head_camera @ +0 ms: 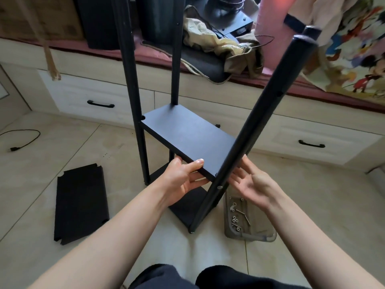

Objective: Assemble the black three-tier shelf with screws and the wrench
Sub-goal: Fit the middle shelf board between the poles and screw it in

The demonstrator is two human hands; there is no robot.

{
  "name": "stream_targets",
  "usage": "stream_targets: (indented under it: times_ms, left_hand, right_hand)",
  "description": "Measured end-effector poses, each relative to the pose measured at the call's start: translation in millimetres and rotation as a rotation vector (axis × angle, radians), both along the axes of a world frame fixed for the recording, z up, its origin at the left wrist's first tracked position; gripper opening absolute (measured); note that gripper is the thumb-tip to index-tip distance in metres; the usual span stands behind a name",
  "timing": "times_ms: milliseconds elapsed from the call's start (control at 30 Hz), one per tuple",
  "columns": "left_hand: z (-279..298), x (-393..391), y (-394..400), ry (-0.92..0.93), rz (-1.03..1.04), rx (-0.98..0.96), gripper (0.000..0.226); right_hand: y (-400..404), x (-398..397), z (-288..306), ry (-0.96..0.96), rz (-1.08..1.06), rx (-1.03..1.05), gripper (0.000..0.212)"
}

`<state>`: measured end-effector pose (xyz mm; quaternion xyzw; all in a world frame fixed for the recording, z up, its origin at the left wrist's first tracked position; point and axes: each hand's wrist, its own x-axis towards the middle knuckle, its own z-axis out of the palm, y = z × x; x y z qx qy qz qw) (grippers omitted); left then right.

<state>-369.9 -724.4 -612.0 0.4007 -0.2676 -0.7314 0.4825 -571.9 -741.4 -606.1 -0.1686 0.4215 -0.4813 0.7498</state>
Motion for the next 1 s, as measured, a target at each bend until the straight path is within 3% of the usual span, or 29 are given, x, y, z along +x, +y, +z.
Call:
stream_targets:
  times_ms: [233,333,433,533,600,767,1000]
  left_hand:
    - [0.8,5.7,13.1,-0.096,0.036,-0.013,0.028]
    - [2.1,6.5,21.7,-0.177,0.067,-0.021,0.038]
    - [5.5,9.1,32.8,-0.520,0.165,-0.089,0.084]
    - [10.7,9.7,44.8,-1.037,0.142,-0.442,0.109]
    - [13.4,4.5,45.2,-1.217,0.017,-0.653,0.106]
    - [11.0,-11.4,31.4,-1.410,-0.087,-0.725,0.097]
    - [0.2,-10.9,27.8,-1.381,-0.020,-0.723,0.079]
  right_hand:
    - [-7.1,7.4,-3.9,0.026,0.010,-0.001,0.041]
    - [-6.1,6.9,-8.2,-0.005,0.004,-0.020,0.042]
    - [-6.1,7.3,-8.9,-0.016,-0.008,-0.020,0.042]
    - [-5.5,7.9,-9.4,-0.016,-0.013,-0.035,0.039]
    - [-4.7,8.3,-9.9,-0.011,-0.007,-0.045,0.039]
    - [-3.3,6.6,-9.0,-0.001,0.035,-0.086,0.040]
    - [-1.5,2.4,-11.8,-0.039,0.048,-0.124,0.035]
